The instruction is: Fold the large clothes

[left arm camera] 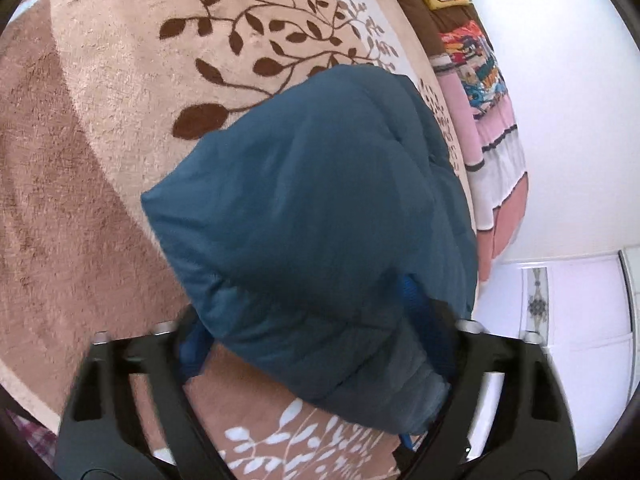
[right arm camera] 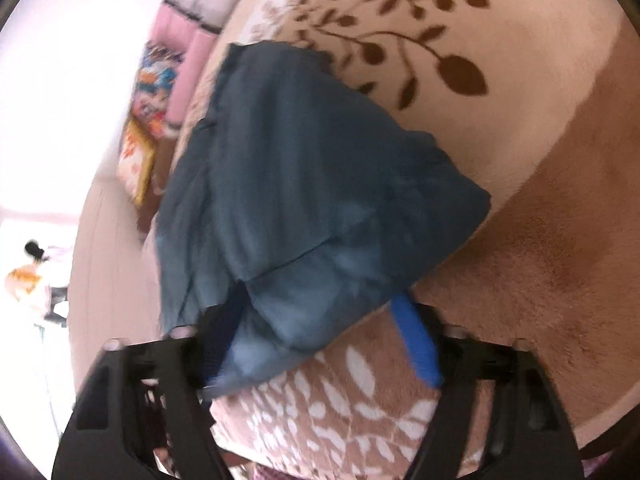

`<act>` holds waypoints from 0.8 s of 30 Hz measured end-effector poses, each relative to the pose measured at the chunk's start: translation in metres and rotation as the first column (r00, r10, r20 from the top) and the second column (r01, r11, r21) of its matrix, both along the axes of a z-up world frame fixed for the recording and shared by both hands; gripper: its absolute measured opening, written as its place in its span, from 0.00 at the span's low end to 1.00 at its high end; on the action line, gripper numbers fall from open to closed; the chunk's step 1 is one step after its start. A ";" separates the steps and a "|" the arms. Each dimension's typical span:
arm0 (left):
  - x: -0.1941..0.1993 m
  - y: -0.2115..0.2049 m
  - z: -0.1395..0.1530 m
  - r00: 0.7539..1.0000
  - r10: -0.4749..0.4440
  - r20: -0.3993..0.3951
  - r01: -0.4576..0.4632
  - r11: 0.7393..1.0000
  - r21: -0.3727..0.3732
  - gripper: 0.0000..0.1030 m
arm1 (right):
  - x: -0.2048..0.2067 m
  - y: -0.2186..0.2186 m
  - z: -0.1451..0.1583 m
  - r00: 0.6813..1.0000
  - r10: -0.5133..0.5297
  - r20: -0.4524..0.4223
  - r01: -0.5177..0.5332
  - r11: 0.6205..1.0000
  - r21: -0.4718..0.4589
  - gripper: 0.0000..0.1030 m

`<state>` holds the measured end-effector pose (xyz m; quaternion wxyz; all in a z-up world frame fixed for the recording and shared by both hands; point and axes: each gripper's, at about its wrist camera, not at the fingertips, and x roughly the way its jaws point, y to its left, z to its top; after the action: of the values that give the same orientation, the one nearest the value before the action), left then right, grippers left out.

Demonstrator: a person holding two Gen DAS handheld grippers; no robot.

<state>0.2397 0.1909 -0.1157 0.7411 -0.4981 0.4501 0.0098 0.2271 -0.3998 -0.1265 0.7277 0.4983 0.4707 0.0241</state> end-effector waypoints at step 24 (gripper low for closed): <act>-0.155 0.033 -0.013 0.994 -0.111 0.006 0.111 0.993 -0.030 0.17 | -0.136 -0.001 -0.002 0.994 0.108 0.008 -0.108 0.994 -0.013 0.17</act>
<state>0.0848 0.2242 -0.1285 0.7337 -0.4836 0.4757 -0.0391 0.0910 -0.4012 -0.1289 0.7304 0.4675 0.4940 0.0625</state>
